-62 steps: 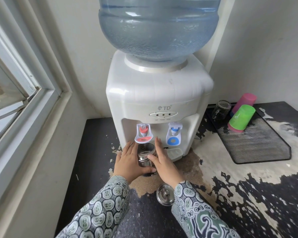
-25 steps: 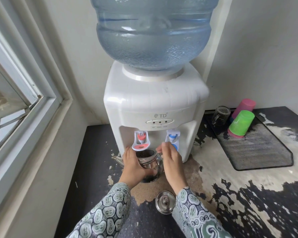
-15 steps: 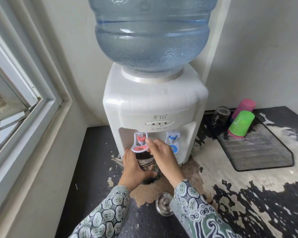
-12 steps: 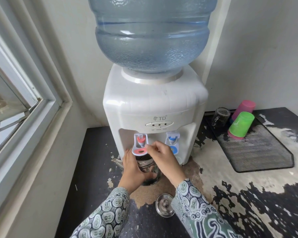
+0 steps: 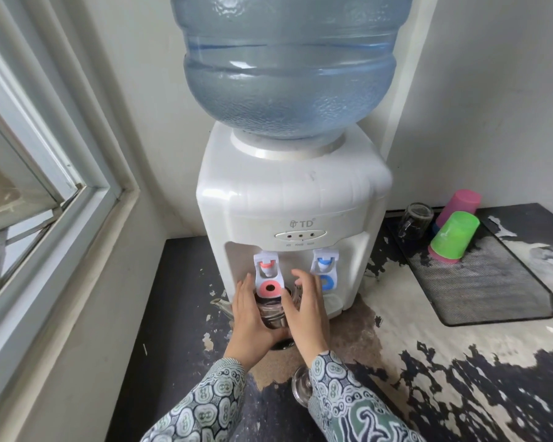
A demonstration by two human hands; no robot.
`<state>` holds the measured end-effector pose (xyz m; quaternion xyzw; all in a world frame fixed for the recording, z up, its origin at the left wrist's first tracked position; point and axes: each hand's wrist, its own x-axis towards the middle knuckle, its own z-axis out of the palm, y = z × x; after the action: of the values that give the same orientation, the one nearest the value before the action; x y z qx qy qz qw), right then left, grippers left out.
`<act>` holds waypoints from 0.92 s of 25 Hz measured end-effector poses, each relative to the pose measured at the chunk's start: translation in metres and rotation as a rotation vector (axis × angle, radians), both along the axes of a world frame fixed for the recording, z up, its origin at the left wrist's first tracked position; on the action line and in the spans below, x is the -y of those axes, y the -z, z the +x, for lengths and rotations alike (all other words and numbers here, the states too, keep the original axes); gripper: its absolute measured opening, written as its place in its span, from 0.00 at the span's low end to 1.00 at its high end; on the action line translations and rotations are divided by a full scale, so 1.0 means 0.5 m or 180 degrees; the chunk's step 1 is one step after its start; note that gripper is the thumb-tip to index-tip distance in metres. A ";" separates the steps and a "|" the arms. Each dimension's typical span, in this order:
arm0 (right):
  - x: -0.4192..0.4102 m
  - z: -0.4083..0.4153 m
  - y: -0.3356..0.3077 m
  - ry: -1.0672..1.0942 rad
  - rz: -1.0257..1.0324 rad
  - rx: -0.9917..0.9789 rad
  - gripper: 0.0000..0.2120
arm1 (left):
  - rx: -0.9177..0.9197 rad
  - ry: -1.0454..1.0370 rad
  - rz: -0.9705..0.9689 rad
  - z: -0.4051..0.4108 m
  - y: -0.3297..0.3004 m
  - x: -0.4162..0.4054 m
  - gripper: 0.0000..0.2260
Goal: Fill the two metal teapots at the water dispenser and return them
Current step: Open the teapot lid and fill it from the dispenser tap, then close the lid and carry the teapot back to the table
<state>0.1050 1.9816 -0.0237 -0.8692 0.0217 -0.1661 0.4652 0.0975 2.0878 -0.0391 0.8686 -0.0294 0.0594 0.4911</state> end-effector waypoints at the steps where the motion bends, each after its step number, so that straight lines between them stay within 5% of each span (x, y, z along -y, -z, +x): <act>1: 0.000 -0.011 0.012 0.0132 0.0016 0.0080 0.18 | 0.0010 0.0006 0.0016 -0.003 0.002 -0.001 0.52; 4: 0.005 -0.039 0.041 0.0437 0.0443 -0.0387 0.26 | 0.0098 0.0023 0.0120 -0.019 0.015 -0.002 0.53; 7: 0.021 -0.042 0.055 -0.0097 0.1195 -0.1059 0.31 | 0.0068 -0.0014 0.0066 -0.033 0.025 -0.001 0.56; 23: -0.023 -0.175 0.117 -0.1330 0.0484 -0.1123 0.27 | -0.0415 -0.0606 -0.0086 -0.224 0.100 -0.084 0.62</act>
<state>0.0174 1.9930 -0.0821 -0.8329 -0.0650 0.0893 0.5423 -0.0144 2.1297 -0.0890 0.8627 0.0860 0.0496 0.4958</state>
